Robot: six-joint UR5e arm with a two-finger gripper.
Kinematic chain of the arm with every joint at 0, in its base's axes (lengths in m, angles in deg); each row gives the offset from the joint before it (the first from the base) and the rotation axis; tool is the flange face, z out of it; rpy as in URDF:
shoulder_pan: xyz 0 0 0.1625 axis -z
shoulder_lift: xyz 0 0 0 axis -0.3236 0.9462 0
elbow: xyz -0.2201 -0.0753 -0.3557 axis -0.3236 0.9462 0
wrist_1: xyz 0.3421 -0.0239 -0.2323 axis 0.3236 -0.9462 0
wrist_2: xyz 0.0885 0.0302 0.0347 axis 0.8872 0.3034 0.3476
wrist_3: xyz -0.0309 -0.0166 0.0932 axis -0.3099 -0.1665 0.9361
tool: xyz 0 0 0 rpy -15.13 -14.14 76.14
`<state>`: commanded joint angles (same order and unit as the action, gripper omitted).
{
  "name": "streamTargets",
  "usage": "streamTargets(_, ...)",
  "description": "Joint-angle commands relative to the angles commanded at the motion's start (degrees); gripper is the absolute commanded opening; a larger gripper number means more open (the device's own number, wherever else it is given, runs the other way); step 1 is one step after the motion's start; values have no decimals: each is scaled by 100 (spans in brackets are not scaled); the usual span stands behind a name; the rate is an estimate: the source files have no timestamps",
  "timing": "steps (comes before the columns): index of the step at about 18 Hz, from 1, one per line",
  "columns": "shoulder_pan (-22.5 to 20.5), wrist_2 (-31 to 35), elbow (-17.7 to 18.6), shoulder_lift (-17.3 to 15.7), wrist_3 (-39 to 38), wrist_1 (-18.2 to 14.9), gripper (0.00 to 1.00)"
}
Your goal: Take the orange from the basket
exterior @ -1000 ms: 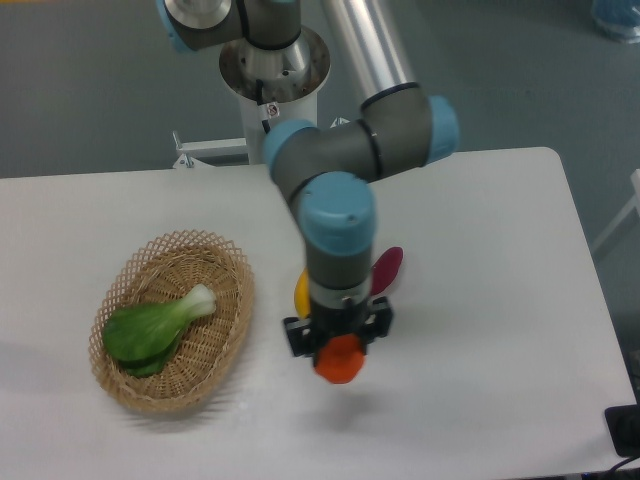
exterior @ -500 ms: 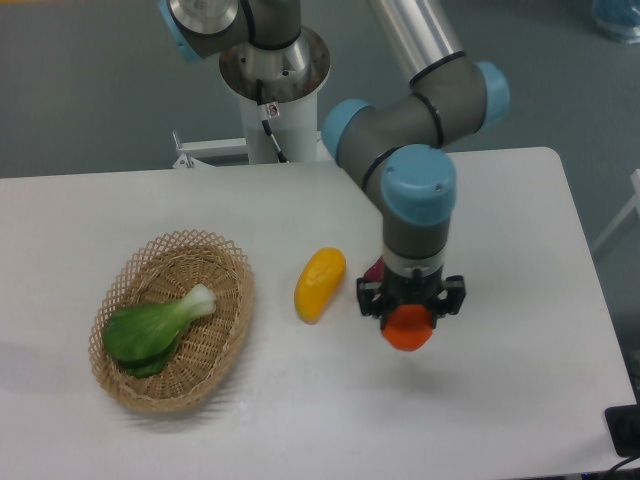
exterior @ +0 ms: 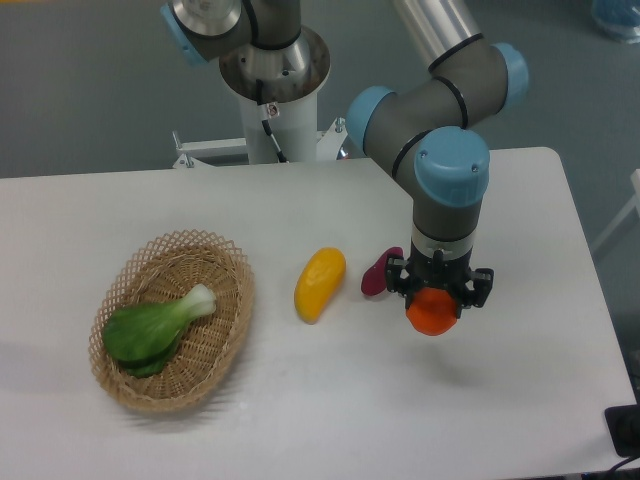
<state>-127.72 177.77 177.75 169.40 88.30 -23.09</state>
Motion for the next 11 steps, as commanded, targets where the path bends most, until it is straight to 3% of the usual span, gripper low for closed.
streamTargets(11, -123, 88, 0, 9, 483, -9, 68)
